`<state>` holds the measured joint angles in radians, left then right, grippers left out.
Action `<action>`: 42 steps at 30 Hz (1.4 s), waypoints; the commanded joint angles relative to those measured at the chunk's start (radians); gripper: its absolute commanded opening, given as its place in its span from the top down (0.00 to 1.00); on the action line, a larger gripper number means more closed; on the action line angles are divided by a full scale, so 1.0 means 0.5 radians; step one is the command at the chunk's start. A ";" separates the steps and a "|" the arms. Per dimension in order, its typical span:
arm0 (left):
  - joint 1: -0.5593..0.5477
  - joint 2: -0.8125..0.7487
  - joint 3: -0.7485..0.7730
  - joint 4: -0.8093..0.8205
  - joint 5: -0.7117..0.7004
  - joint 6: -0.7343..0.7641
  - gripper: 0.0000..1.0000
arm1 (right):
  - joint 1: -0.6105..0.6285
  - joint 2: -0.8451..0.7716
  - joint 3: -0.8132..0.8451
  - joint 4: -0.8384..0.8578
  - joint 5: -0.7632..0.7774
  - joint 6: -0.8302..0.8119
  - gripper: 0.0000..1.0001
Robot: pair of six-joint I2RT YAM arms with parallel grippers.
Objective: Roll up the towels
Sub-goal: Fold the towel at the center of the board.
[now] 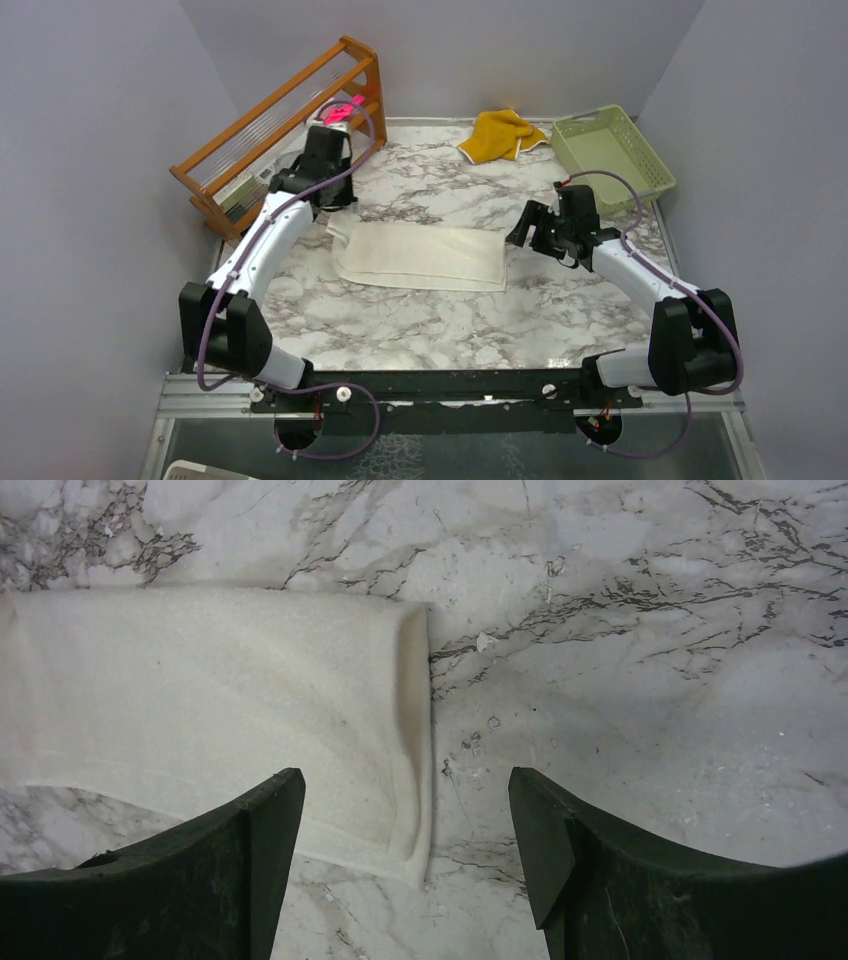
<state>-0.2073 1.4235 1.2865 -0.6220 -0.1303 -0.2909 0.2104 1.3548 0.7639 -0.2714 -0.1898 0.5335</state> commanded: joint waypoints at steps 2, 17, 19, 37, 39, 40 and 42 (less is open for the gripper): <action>-0.305 0.270 0.258 -0.135 0.176 -0.179 1.00 | 0.015 -0.064 0.067 -0.069 0.120 -0.026 0.23; -0.713 0.843 0.751 -0.134 0.646 -0.307 1.00 | 0.015 -0.148 0.063 -0.138 0.217 -0.016 0.20; -0.765 0.901 0.798 -0.134 0.711 -0.315 1.00 | 0.015 -0.148 0.060 -0.140 0.220 -0.015 0.20; -0.969 1.170 0.943 0.002 0.896 -0.526 1.00 | 0.014 -0.185 0.012 -0.144 0.248 -0.027 0.20; -0.989 1.147 0.935 0.050 0.929 -0.578 1.00 | 0.015 -0.185 0.007 -0.141 0.248 -0.027 0.20; -1.004 1.127 0.917 0.087 0.948 -0.608 1.00 | 0.015 -0.184 0.004 -0.141 0.248 -0.027 0.20; -1.027 1.092 0.869 0.207 0.980 -0.677 1.00 | 0.015 -0.182 0.001 -0.139 0.248 -0.027 0.20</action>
<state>-0.6884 2.0174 1.7203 -0.6361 0.2886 -0.5491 0.2104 1.2816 0.7731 -0.3470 -0.0937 0.5262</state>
